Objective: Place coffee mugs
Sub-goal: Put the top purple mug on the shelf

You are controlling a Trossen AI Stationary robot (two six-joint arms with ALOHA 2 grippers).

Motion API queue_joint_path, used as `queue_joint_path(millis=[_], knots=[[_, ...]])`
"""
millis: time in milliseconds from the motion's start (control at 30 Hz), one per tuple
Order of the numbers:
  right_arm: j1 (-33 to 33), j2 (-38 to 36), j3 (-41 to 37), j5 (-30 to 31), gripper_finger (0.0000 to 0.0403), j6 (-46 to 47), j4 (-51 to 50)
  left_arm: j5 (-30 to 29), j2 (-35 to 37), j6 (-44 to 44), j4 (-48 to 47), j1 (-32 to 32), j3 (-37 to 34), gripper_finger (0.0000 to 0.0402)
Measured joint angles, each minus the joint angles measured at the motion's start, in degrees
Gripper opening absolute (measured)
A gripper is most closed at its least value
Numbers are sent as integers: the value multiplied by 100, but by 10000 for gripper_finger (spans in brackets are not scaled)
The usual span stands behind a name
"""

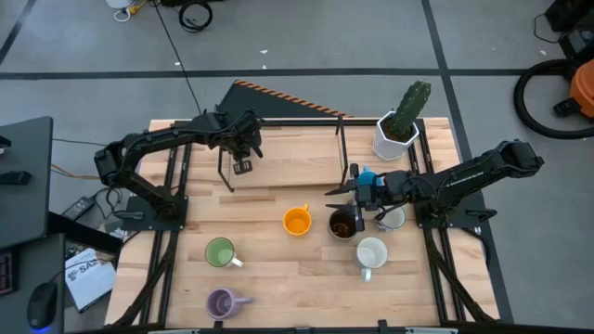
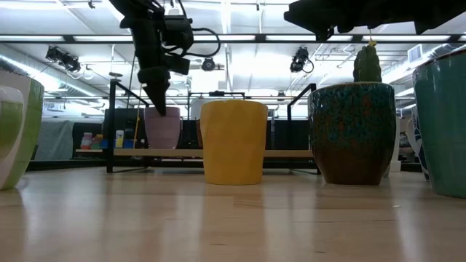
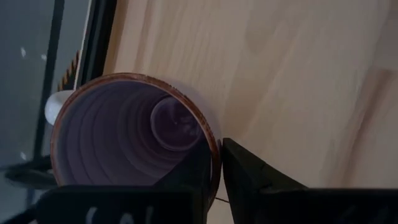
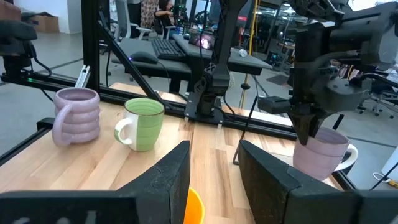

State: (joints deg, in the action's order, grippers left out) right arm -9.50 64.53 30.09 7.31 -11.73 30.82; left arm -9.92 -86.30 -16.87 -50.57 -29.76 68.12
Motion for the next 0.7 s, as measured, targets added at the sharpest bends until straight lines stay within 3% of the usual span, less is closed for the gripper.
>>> queue_joint_path(millis=[400,700], knots=[[0,0,0,-2,142,-2,67,341,0,169,127,-275,43,42],[0,0,0,-2,142,-2,84,516,-133,126,-277,-337,727,33]])
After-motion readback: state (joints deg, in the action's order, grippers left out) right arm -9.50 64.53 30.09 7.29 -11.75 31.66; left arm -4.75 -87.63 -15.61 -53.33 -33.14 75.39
